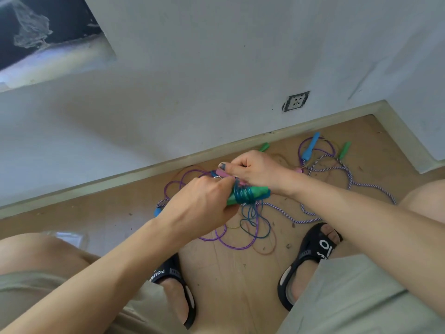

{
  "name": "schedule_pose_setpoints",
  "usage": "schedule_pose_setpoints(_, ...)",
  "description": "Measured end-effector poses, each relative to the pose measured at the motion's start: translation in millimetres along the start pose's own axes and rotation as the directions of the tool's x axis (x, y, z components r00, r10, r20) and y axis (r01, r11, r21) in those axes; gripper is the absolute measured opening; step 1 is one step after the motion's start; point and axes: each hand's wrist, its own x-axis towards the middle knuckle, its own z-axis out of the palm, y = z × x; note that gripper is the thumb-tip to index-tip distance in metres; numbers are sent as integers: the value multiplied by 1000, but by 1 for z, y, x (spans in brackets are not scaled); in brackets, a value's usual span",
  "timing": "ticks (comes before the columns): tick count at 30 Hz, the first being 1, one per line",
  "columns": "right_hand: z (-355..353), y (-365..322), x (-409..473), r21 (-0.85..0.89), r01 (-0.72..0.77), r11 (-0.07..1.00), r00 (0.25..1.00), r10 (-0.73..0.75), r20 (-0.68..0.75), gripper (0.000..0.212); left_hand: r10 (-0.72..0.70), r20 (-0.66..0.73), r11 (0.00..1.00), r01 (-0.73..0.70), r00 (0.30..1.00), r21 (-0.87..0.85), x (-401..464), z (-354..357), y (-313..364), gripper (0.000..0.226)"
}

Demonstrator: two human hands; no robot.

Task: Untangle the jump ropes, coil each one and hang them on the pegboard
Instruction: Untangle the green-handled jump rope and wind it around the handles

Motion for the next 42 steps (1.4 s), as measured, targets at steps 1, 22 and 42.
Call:
schedule_pose_setpoints(1,3,1,-1,41,-36,999,999,35,22,56,-60,-19,997,59,998,-53,0,-4,0,25)
schedule_pose_setpoints(22,20,-16,-16,390,-205,898,978,205,42,37,-442,42,893,434,896,121,9,9,-31,26)
schedule_pose_setpoints(42,17,-9,-10,386,-101,917,992,123,-31,42,-395,106,919,392,913,52,2,13,-44,24)
